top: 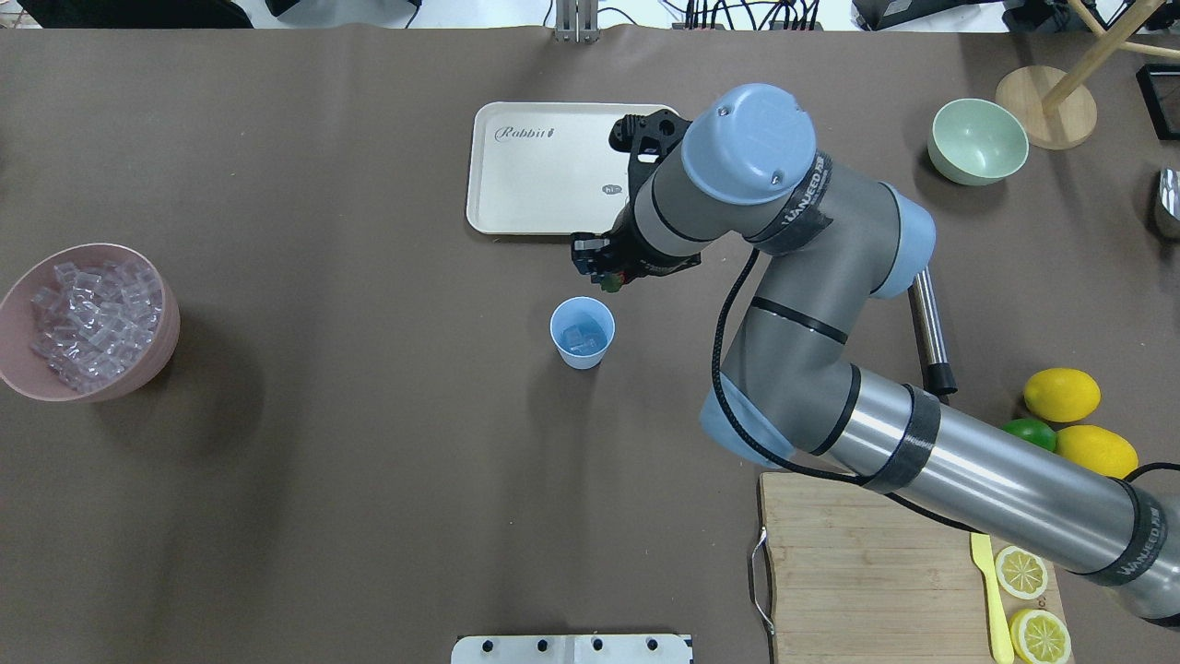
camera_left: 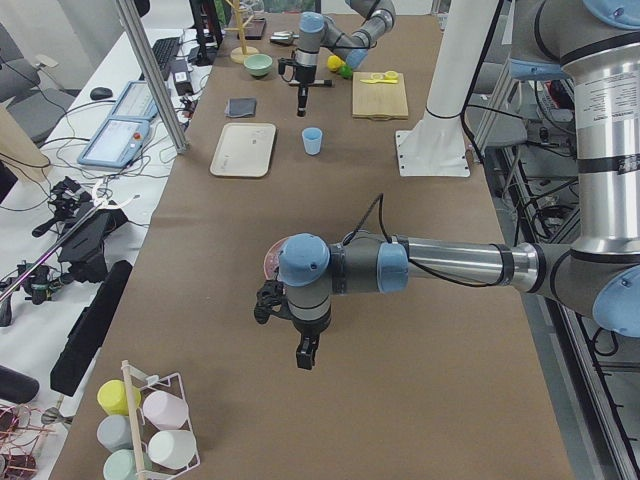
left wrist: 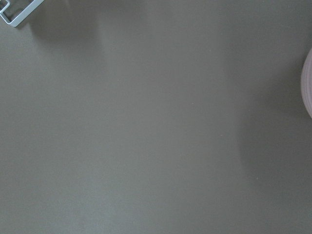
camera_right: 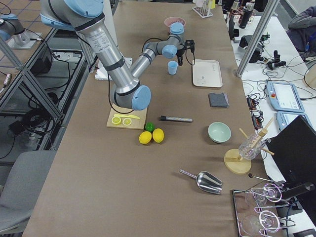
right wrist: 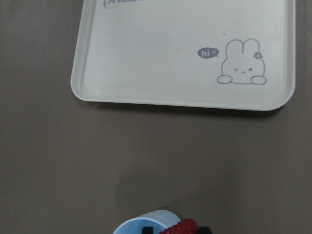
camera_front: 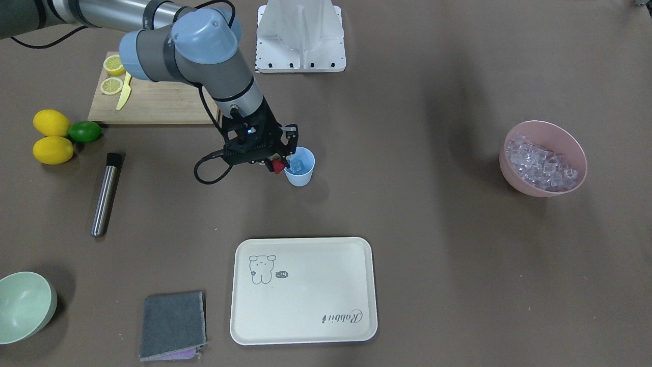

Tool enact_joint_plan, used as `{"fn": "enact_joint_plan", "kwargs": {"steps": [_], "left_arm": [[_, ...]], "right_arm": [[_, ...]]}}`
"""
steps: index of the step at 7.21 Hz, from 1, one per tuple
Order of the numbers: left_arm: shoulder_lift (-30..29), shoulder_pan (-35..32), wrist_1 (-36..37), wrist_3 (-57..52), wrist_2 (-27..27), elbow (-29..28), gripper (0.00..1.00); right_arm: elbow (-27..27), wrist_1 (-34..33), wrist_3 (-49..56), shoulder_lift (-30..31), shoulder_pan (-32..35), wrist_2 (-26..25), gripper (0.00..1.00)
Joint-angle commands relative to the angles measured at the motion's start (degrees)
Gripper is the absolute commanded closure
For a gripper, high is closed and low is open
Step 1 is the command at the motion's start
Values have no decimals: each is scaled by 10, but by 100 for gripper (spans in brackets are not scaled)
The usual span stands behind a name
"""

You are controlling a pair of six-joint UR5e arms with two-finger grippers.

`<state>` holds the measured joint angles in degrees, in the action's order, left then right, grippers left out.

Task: Mash ice and strawberries in cup
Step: 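Carry the strawberry with the right gripper and drop it into the cup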

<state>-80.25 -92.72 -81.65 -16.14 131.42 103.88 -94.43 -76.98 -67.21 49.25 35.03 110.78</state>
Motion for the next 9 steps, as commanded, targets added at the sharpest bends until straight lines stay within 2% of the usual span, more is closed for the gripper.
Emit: {"fn": "enact_joint_plan", "kwargs": {"steps": [1,2,4,6,7,8,9], "left_arm": [[0,0,-1,0,1,2,1],[0,0,0,0,1,3,1],[0,0,-1,0,1,3,1],[0,0,0,1,1,2,1],[0,0,-1,1,0,1,1],[0,0,0,1,0,1,1],[1,0,0,0,0,0,1]], "right_arm": [[6,0,-16,-7,-29,-23,100],[6,-2,-16,-6,-36,-23,100],[6,-1,-22,-7,-39,-21,1],[3,-3,-22,-7,-39,-1,0],[3,-14,-22,-6,-30,34,0],[2,-65,-21,-6,0,106,0],[1,-84,-10,11,43,163,0]]}}
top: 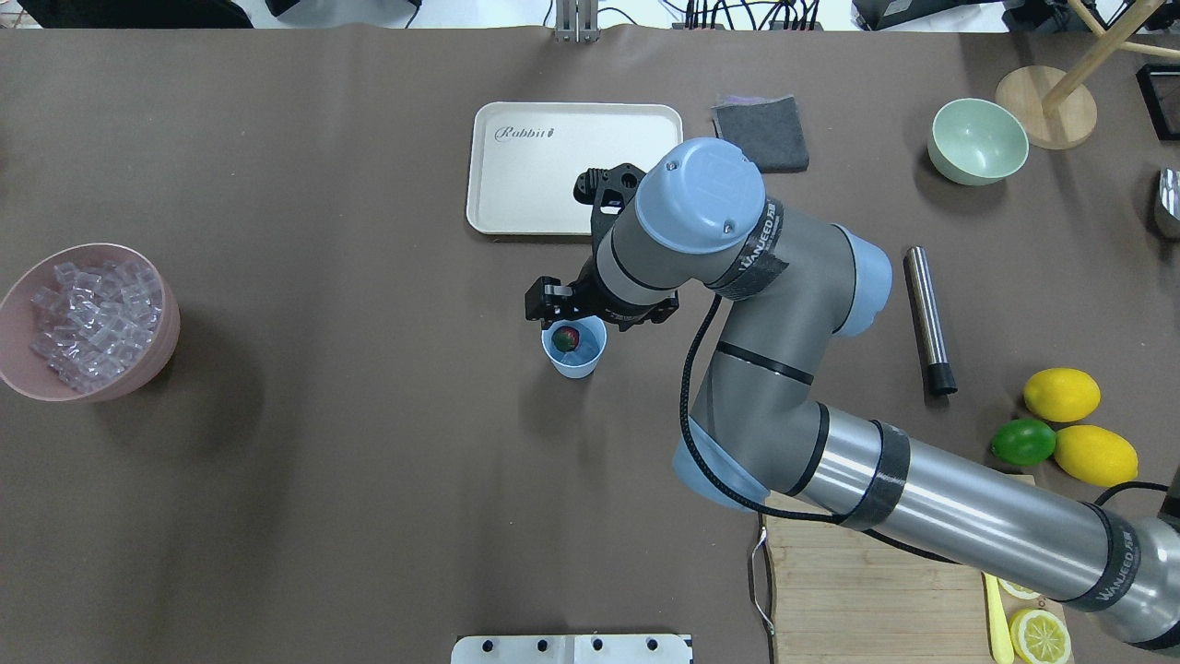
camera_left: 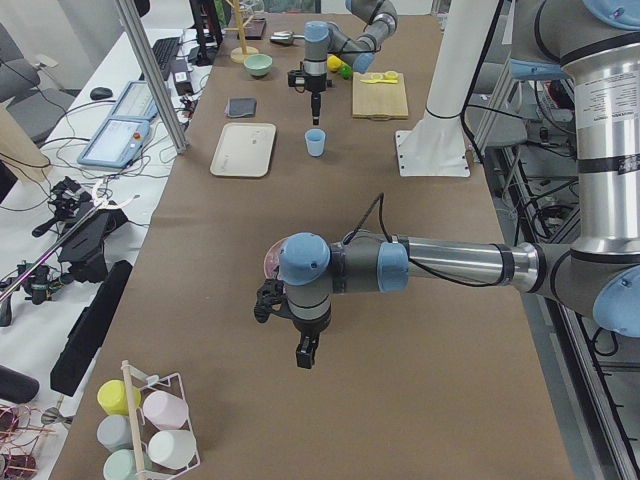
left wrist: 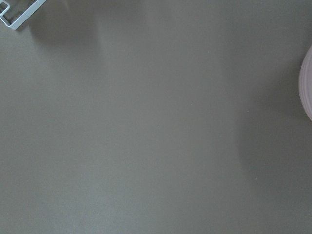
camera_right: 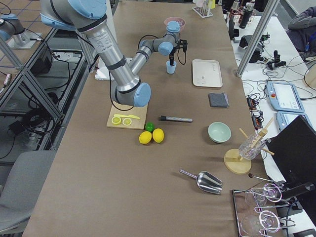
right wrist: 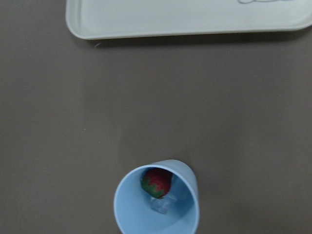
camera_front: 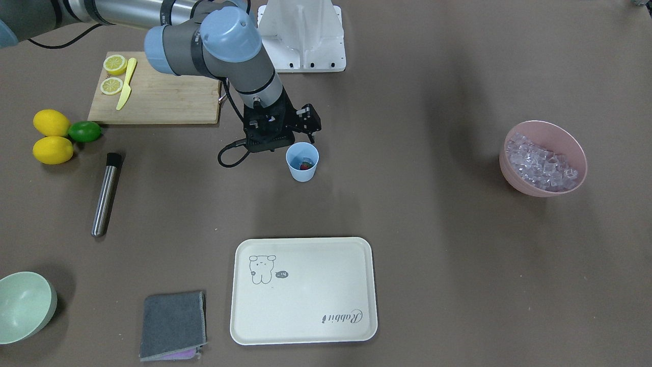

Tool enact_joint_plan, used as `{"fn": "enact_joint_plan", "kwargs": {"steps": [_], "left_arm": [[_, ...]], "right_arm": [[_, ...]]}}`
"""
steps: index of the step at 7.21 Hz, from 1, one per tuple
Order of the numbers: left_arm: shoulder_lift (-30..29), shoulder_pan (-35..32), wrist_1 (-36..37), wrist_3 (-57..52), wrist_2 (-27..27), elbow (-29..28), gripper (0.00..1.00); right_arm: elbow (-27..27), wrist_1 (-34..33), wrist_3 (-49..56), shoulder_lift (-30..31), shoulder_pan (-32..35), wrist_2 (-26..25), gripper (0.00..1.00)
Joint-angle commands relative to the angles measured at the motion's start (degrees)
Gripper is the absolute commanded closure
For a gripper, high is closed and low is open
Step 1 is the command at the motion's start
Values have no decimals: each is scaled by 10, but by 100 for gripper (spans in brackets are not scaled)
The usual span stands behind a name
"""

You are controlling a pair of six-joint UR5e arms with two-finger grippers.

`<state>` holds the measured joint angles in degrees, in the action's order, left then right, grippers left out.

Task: Mash ice and strawberries in cup
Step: 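Move the right gripper to the steel muddler rod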

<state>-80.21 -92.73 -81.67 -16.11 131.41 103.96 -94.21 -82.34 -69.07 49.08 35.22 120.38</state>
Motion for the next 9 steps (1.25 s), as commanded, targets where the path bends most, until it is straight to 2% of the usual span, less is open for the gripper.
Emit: {"fn": "enact_joint_plan", "kwargs": {"steps": [1,2,3,4,5,6,9], "left_arm": [[1,0,0,-1,0,-5,1],[1,0,0,-2,0,-4,1],[1,0,-1,-2,0,-4,1],[1,0,0,-3,0,-5,1],[1,0,0,-4,0,-4,1],[1,0,-2,-4,1,-3,1],[10,0,-20,-5,0,-6,1]], "right_arm": [[-11,-59,62,40,82,98,0],[-26,-121,119,50,98,99,0],[-31,-211,185,51,124,88,0],[-74,-240,201,90,148,46,0],[-92,-223,245,153,168,37,0],[-77,-206,331,190,185,36,0],[3,-197,350,183,209,41,0]]}}
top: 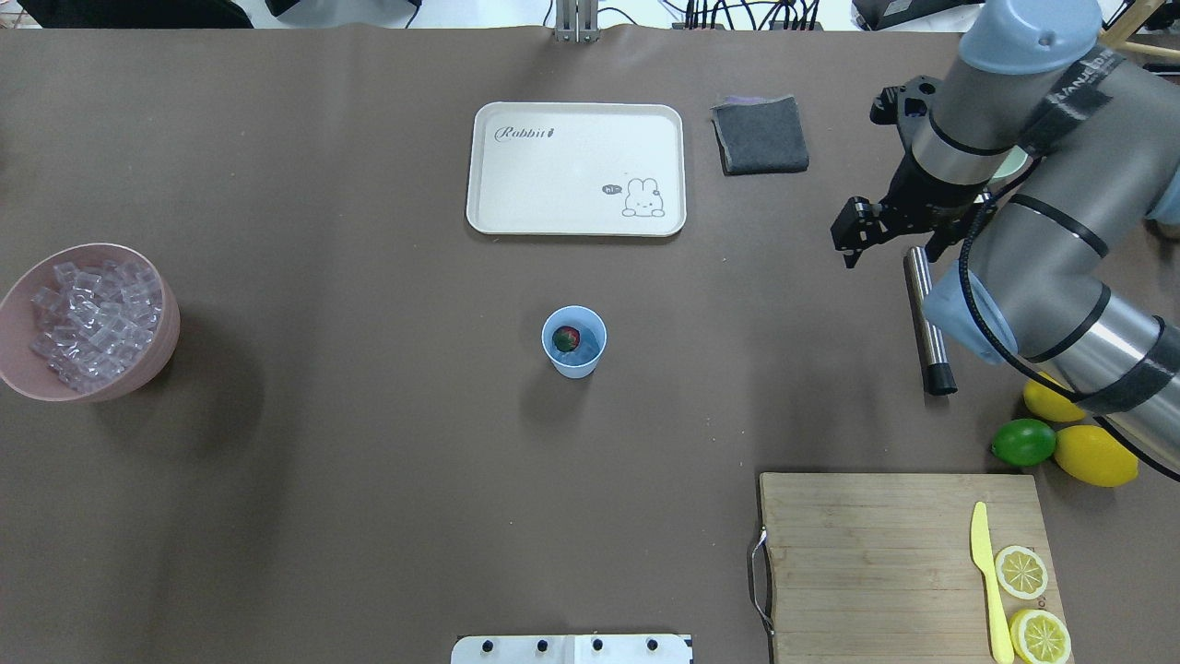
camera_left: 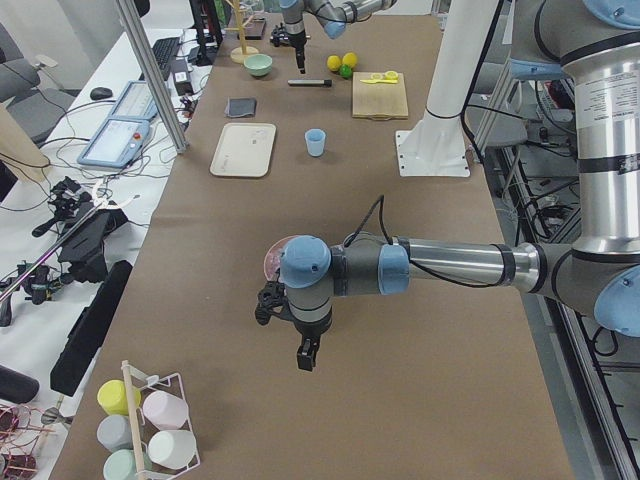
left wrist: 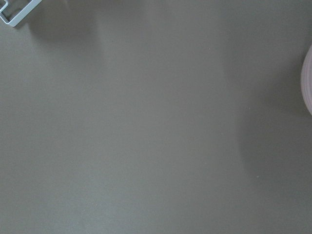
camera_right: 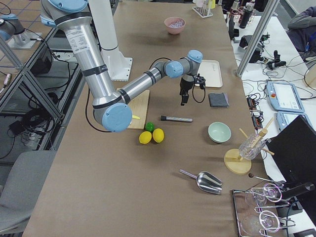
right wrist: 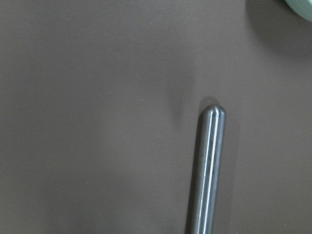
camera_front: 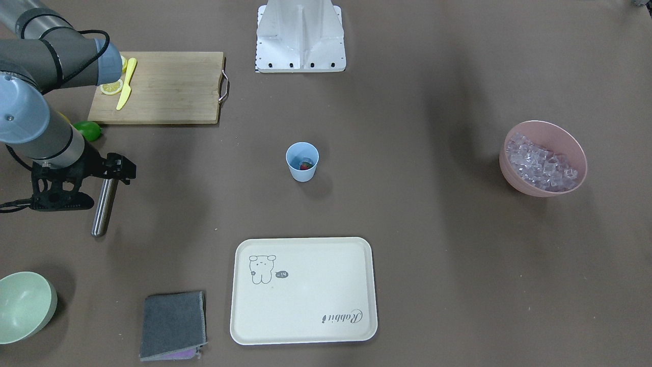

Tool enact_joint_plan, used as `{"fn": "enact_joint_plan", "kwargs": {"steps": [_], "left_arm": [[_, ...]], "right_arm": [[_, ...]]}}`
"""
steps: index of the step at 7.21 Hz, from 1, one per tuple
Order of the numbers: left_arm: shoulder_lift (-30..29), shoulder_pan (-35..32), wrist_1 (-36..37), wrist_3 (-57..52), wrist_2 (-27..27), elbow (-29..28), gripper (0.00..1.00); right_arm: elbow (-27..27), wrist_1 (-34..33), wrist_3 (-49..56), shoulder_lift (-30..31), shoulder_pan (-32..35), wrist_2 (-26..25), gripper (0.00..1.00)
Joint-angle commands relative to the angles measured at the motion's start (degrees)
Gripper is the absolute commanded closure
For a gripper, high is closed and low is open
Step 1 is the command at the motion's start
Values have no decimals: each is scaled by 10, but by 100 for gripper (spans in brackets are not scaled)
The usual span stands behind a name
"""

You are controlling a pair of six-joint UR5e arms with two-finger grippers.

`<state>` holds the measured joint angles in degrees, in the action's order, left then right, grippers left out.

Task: Mash ice and strawberries in cup
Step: 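Move the right gripper to the steel muddler rod, then grasp the top of the steel muddler with the right gripper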

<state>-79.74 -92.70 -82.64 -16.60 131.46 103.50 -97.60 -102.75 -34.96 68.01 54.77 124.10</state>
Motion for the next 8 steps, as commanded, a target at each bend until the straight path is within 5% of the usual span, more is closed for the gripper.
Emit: {"fn": "enact_joint_plan", "kwargs": {"steps": [1,3,5,8], "left_arm": [[12,-2,-29,1,-2,-3,1],[20,0,-32,2,-2,0,1],[20,-2,-33,2,-2,0,1],[20,-2,-33,2,-2,-1,1]], "right_arm": [[77,35,6,-22,19,11,0],[153,94,6,-23,32,36,0],[165,105,-20,-20,31,54,3],[189,155,-35,-14,23,54,27]]}}
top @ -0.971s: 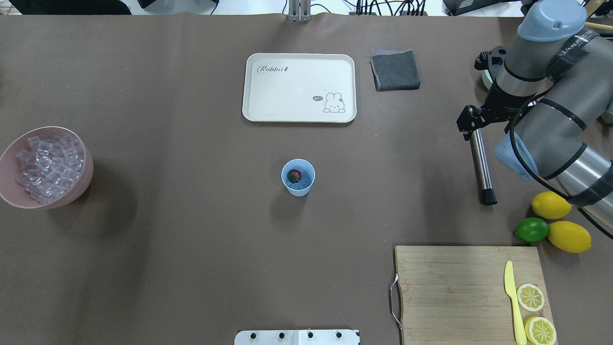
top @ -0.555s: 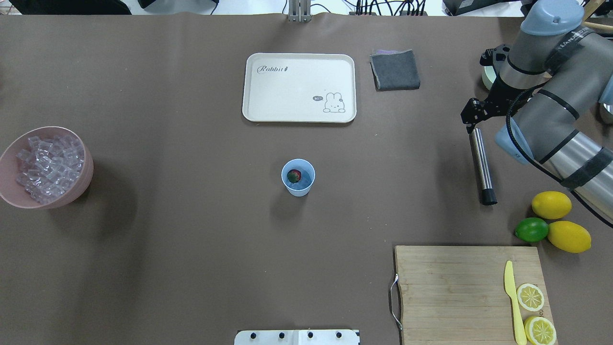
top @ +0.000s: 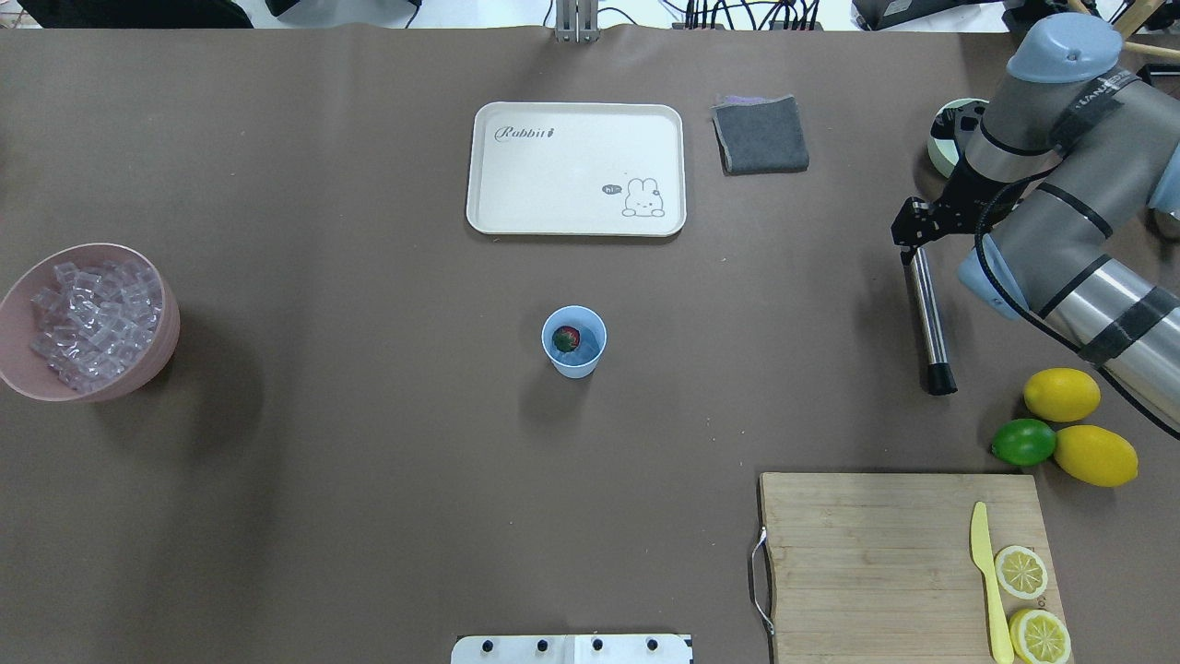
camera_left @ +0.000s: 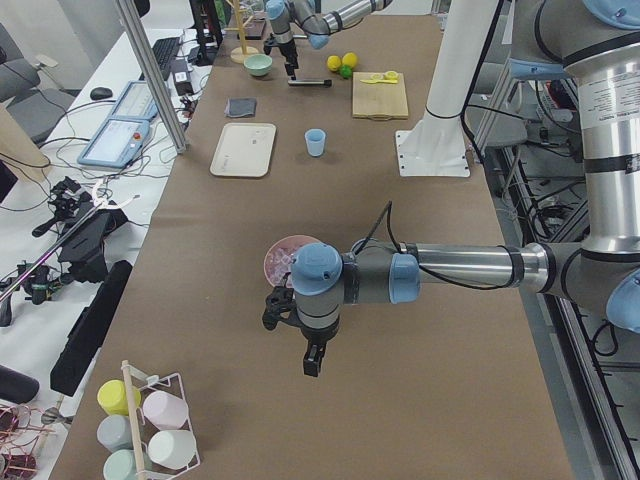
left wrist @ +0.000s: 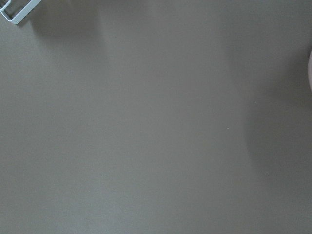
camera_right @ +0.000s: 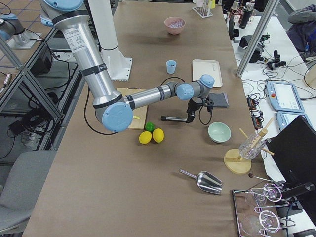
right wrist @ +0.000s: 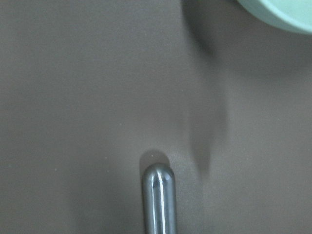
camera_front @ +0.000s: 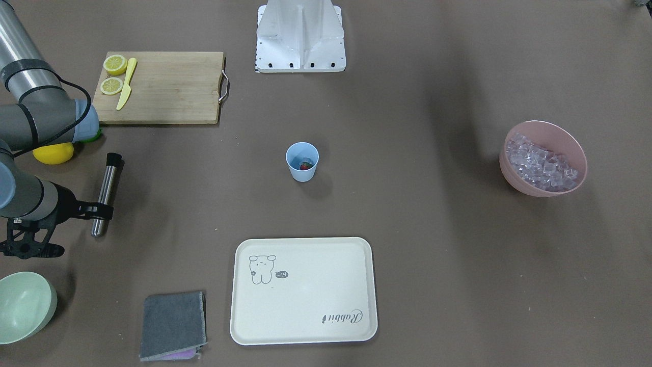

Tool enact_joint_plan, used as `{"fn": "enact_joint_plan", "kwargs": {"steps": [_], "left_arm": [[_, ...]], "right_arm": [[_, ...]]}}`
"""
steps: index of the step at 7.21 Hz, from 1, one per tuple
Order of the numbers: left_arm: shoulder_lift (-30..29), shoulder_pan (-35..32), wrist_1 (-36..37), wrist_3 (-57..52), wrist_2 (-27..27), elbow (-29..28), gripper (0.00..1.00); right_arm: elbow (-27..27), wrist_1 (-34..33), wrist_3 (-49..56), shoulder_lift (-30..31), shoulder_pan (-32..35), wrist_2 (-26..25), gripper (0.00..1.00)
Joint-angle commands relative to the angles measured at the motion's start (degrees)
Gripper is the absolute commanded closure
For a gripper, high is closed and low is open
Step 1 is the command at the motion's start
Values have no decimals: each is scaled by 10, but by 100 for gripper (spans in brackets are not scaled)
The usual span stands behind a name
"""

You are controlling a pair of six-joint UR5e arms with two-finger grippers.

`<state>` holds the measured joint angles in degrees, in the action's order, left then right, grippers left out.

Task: Mash ice and strawberries in cup
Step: 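Grasp the top of the steel muddler with the right gripper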

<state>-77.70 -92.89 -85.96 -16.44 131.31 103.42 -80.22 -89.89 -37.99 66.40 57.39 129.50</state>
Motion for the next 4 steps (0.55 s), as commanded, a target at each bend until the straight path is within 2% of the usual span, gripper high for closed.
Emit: {"fn": "enact_joint_plan", "kwargs": {"steps": [1,3,4], "left_arm": [[0,0,0,0,0,0,1],[0,2,0,0,0,-1,1],[0,2,0,0,0,-1,1]], "right_arm": [[21,33,-8,2,-10,1,28],[20,34,-19,1,-20,1,29],[16,35,-24,1,-24,1,33]]}}
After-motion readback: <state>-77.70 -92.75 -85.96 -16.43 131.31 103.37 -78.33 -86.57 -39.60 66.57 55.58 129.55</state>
